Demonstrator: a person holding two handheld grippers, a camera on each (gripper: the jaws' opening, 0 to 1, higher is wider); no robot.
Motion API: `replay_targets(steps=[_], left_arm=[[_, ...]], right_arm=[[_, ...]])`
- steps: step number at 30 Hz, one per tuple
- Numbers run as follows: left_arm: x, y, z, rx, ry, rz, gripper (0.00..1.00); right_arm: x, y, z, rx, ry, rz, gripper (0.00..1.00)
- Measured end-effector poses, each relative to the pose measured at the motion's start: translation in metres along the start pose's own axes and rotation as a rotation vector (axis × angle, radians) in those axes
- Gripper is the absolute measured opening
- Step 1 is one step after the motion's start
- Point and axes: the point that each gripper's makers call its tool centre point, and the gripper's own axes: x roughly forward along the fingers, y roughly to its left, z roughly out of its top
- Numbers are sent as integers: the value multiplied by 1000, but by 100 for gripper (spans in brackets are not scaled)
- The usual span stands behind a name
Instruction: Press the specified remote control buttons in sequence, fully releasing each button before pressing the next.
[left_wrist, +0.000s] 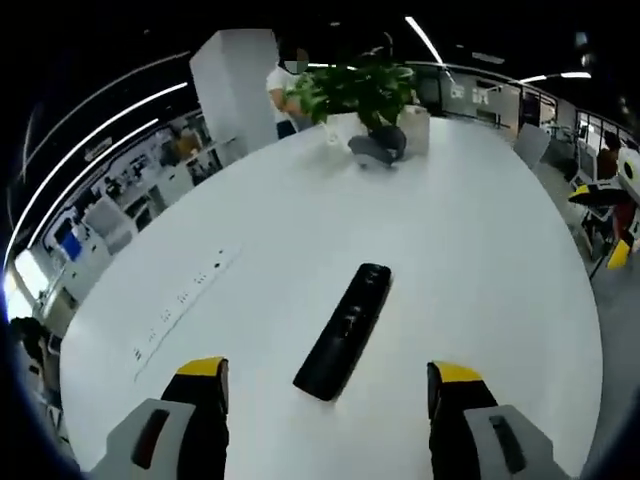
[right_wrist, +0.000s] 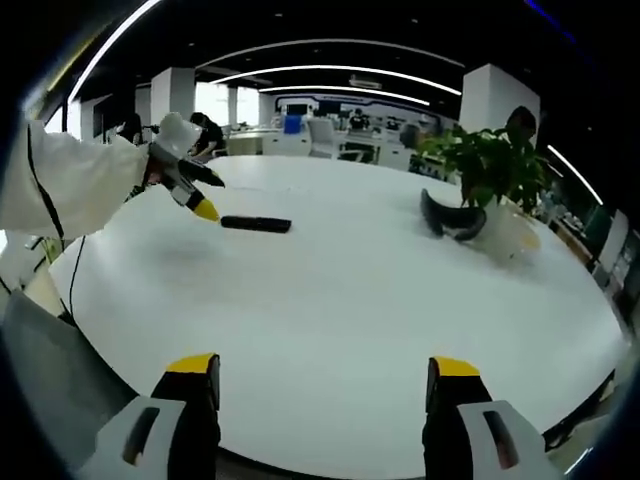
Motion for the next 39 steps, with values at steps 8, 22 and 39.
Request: replay_targets(steps=[8,22,39], left_arm=[[-48,-36,-20,-140,-54,27,100],[-122,-95,-39,-239,-122,91,100],[-175,-160,-72,-350,-175,198,90]], right_arm=[[1,3,-2,-20,6,6,91],[-2,4,6,-38,-39,5,99],[-4,12,9,-44,-64,47,98]])
